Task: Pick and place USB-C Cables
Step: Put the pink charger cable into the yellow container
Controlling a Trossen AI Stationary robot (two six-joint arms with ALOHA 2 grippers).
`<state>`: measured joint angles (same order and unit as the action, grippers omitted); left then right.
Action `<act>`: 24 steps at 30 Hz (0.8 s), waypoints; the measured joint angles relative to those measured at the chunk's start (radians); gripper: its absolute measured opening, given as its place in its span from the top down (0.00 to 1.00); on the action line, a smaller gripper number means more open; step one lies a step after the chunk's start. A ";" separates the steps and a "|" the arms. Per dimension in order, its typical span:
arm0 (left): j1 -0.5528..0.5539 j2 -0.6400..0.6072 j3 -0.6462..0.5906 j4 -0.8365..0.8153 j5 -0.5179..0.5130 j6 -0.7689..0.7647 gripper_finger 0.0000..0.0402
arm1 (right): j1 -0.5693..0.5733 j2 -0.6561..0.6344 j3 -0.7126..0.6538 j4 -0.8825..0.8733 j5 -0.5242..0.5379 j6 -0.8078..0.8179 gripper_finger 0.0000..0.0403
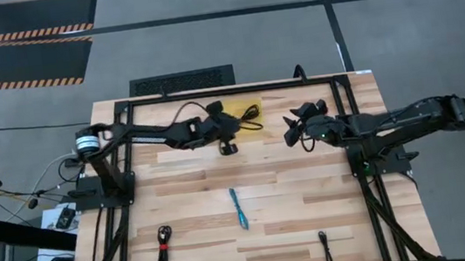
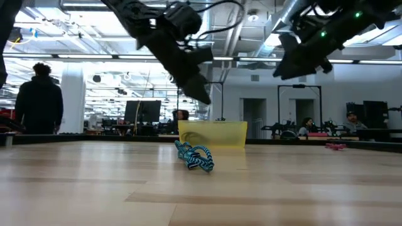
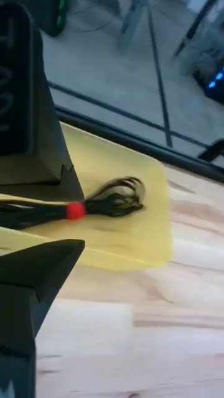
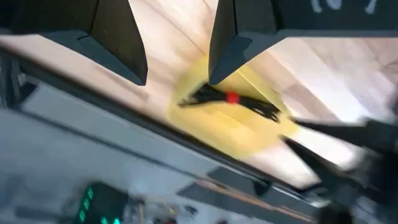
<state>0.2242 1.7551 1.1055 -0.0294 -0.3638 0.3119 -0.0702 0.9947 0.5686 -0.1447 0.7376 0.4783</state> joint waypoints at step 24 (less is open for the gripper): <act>-0.101 -0.563 -0.629 0.350 0.091 -0.296 0.81 | -0.158 0.005 0.000 -0.025 -0.406 0.234 0.51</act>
<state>0.1230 1.1921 0.4769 0.3207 -0.2728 0.0159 -0.2280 0.9993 0.5687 -0.1696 0.3316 0.7122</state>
